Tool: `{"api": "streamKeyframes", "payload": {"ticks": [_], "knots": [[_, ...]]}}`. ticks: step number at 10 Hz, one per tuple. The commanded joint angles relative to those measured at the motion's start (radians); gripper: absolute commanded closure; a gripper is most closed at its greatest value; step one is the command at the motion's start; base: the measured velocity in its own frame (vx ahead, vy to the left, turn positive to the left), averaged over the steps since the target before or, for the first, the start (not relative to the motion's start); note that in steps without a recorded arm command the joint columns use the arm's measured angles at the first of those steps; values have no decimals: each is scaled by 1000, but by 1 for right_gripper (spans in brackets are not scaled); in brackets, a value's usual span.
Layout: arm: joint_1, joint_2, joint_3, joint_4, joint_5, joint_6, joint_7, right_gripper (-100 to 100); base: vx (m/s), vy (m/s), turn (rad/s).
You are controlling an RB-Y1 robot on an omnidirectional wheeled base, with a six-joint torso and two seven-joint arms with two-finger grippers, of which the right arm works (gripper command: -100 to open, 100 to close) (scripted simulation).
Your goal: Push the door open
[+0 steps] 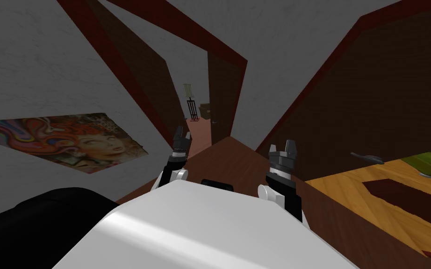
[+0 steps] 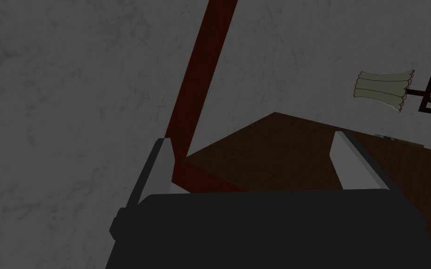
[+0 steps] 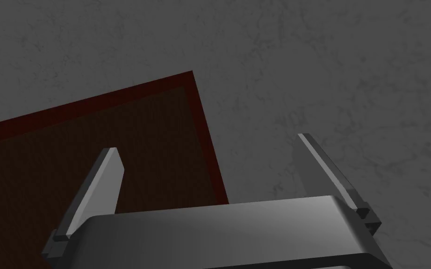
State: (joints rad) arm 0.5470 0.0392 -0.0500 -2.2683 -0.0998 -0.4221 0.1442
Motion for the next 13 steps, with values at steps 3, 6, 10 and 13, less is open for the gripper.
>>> {"api": "streamKeyframes", "payload": {"ticks": [3,6,10,13], "knots": [[-27,-29,4,67,-1,-15,-7,-100,112,-13,124],[-50,-48,8,124,-3,-28,-13,-100,113,-14,109],[-85,-72,13,211,-4,-48,-23,-100,110,-25,116],[-112,-87,17,277,-6,-63,-30,-100,112,-26,135]]}}
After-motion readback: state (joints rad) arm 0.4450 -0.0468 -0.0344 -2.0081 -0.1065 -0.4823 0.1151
